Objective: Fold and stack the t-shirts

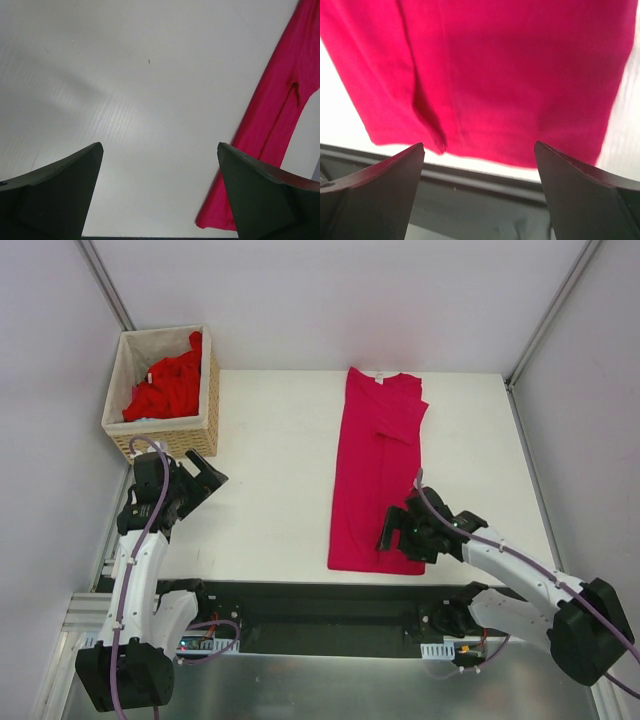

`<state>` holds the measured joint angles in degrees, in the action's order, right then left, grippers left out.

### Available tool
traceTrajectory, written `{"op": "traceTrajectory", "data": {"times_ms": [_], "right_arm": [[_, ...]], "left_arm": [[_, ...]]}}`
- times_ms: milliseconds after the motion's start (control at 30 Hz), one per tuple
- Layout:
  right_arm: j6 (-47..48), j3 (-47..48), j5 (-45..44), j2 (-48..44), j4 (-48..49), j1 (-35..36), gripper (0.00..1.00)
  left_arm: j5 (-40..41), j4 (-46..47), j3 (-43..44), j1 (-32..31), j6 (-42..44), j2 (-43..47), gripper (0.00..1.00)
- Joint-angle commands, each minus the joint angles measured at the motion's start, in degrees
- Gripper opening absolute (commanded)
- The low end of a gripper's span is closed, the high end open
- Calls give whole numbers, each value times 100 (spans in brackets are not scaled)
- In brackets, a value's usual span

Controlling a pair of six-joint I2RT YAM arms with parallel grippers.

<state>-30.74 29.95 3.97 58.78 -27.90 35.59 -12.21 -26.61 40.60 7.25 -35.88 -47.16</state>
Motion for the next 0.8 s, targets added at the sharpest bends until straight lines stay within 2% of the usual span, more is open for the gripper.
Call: {"op": "traceTrajectory", "data": {"times_ms": [0, 200, 267, 333, 367, 433, 567, 600, 667, 700, 733, 767], "right_arm": [[147, 800, -721, -253, -1217, 421, 96], [506, 2004, -1116, 53, -1446, 624, 96], [700, 2669, -1327, 422, -1490, 615, 96], [1069, 3145, -1583, 729, -1508, 467, 96], [1192, 3522, -1583, 1070, -1456, 344, 96], [1403, 3867, -1198, 1415, -1105, -233, 96], [1860, 4973, -1109, 2460, -533, -834, 96], [1931, 5550, -908, 3098, -497, -1026, 96], [2054, 6221, -749, 3768, -471, -1177, 96], [2063, 6520, -557, 4407, -462, -1299, 96], [2063, 7210, -459, 4779, -479, -1362, 96], [2072, 7496, -450, 5087, -471, -1423, 96]], "left_arm": [[-369, 183, 36, 23, -25, 119, 99], [-1019, 384, 132, -91, 142, -241, 99], [-1249, 499, 246, -459, 230, -529, 99], [-1101, 543, 404, -706, 256, -715, 99], [-1004, 560, 440, -1055, 248, -820, 99], [-915, 701, 440, -1242, 178, -865, 99], [-950, 807, 405, -1313, 151, -927, 99], [-924, 815, 405, -1313, 160, -918, 99], [-906, 868, 361, -1314, 186, -953, 99], [-924, 894, 344, -1313, 186, -971, 99], [-933, 938, 335, -1313, 186, -997, 99], [-941, 973, 326, -1313, 178, -1015, 99]]}}
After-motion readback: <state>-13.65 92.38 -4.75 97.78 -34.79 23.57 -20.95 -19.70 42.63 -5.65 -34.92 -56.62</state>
